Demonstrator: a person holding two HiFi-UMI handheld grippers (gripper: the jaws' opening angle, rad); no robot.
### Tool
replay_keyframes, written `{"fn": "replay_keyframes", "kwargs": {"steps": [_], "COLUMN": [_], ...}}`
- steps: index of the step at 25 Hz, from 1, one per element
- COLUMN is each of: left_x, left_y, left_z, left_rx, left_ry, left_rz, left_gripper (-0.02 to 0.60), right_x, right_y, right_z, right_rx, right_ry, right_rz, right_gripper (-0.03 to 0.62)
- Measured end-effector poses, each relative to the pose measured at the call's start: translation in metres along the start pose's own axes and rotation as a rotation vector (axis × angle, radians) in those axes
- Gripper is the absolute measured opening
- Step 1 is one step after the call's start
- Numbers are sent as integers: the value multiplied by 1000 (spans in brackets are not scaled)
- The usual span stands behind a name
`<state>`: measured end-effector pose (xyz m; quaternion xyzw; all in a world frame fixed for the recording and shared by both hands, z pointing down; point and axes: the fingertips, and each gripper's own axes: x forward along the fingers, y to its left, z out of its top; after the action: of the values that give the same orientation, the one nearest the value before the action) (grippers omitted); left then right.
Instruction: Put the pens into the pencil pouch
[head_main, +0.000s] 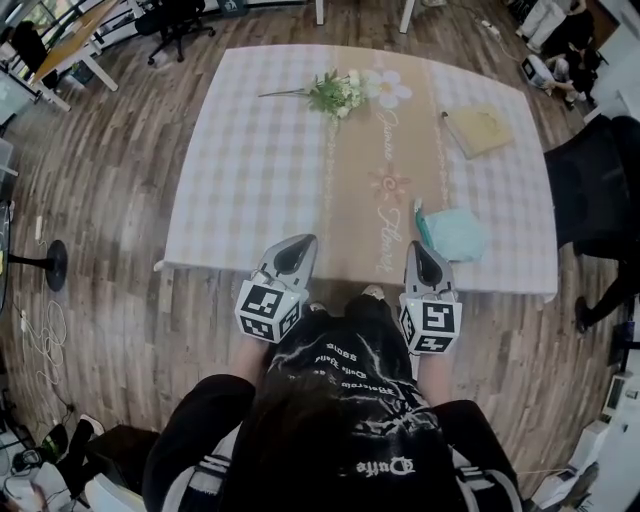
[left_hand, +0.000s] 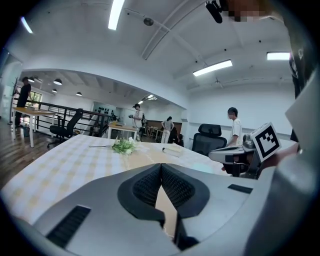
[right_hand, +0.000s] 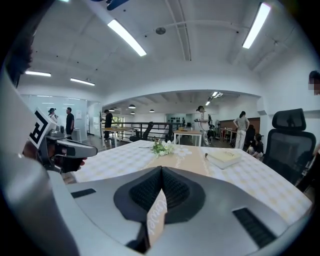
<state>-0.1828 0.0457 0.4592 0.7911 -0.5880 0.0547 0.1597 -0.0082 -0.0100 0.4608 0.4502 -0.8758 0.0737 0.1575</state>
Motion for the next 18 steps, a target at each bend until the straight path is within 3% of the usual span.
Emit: {"fn": "replay_keyframes", "kwargs": {"steps": [18], "left_x": [1], "left_y": [9], "left_z": [3], "left_rx": [-6], "left_ry": [-9], "left_rz": [26], "left_gripper": [20], "right_x": [6], "right_y": [1], "right_z": [14], "right_rx": [-61], "right_ry": [-24], "right_rz": [5], "right_gripper": [6]}}
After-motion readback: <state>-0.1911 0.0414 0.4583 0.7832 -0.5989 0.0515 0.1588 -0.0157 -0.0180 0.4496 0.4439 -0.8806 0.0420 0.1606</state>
